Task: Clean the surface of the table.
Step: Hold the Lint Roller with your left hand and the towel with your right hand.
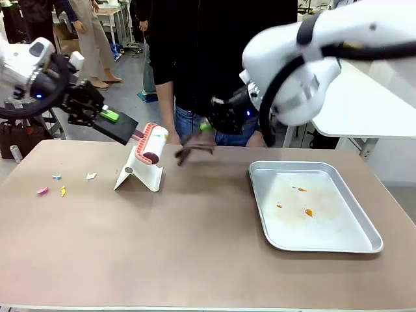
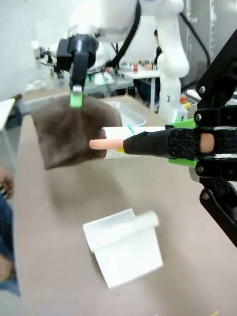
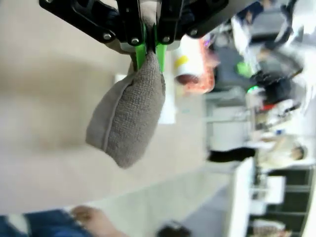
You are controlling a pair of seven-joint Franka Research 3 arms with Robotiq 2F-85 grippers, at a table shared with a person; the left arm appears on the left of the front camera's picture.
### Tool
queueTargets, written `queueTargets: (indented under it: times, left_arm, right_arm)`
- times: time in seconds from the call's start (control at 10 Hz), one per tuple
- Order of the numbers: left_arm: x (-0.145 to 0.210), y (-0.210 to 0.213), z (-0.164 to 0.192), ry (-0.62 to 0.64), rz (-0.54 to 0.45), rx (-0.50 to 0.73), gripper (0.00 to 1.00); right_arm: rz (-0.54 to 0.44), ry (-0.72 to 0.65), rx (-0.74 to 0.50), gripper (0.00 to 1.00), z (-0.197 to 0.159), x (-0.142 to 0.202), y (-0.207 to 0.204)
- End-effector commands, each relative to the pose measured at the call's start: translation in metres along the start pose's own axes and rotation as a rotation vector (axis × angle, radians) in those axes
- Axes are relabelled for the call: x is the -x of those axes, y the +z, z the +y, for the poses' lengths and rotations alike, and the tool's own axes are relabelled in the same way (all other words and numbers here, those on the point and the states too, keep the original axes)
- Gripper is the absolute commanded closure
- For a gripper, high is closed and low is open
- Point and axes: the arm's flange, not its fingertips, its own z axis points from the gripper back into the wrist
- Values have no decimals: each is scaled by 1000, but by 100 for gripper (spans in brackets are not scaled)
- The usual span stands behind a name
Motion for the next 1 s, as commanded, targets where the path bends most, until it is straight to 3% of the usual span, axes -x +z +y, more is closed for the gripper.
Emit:
queueTargets:
  times: [0.0,0.1,0.2,0.4,0.5,0.6,0.9]
  left_arm:
    - [0,31,34,55,-35,101,100]
    - [6,51,46,89,-98,125,100]
    - [16,75,52,128,-164,183,100]
    - [33,125,62,199,-285,321,100]
    - [19,156,76,244,-267,348,100]
    - [14,174,90,241,-179,361,100]
    - [91,175,118,233,-11,427,100]
  right_arm:
    - [275,15,-348,100,-123,62,104]
    - [369,-58,-400,100,-130,60,121]
    - [401,-121,-453,100,-137,60,137]
    - [396,-156,-566,100,-156,69,176]
    - [312,-179,-578,100,-167,84,191]
    - [267,-213,-593,100,-179,99,201]
    - [174,-159,-601,100,-219,137,264]
